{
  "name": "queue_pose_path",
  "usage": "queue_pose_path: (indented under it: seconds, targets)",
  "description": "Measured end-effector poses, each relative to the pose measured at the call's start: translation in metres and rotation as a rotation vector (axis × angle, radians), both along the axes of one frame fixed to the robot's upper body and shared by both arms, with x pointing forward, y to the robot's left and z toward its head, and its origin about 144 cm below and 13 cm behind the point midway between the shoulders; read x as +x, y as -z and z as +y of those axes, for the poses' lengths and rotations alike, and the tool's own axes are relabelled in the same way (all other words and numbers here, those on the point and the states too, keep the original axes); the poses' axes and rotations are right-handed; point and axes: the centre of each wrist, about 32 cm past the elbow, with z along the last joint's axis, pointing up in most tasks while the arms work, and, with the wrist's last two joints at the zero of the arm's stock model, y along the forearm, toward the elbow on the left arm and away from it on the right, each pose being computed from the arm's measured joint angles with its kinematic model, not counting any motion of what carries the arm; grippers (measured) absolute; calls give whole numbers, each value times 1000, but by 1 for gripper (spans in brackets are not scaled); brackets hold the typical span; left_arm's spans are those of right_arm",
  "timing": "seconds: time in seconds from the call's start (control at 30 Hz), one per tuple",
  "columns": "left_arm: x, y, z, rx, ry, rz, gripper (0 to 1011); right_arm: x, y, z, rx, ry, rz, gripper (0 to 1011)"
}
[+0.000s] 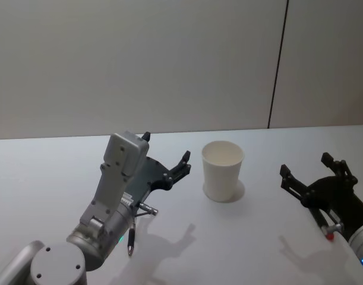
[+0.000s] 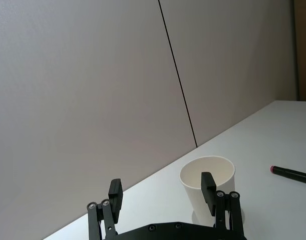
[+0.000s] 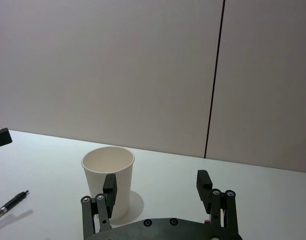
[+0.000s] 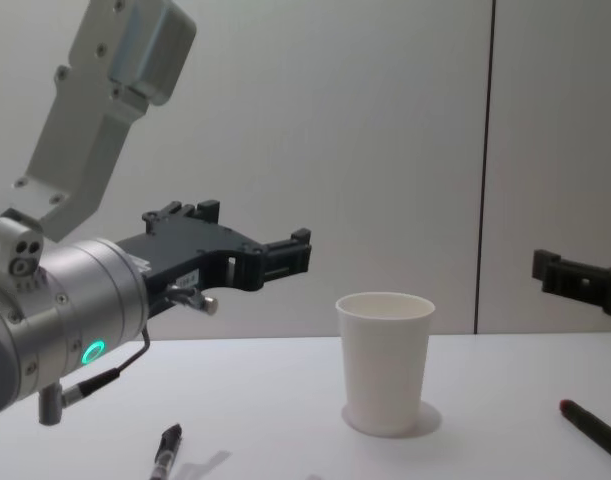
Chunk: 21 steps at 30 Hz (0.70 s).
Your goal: Place the pen into the pen holder.
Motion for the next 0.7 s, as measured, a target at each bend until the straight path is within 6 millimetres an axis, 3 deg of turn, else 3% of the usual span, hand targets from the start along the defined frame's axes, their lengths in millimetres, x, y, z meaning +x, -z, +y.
queue_pose_path:
  seconds: [0.7]
  targets:
    - [0,0,0,0,0,0,1003,0,0,0,0,0,0,1002]
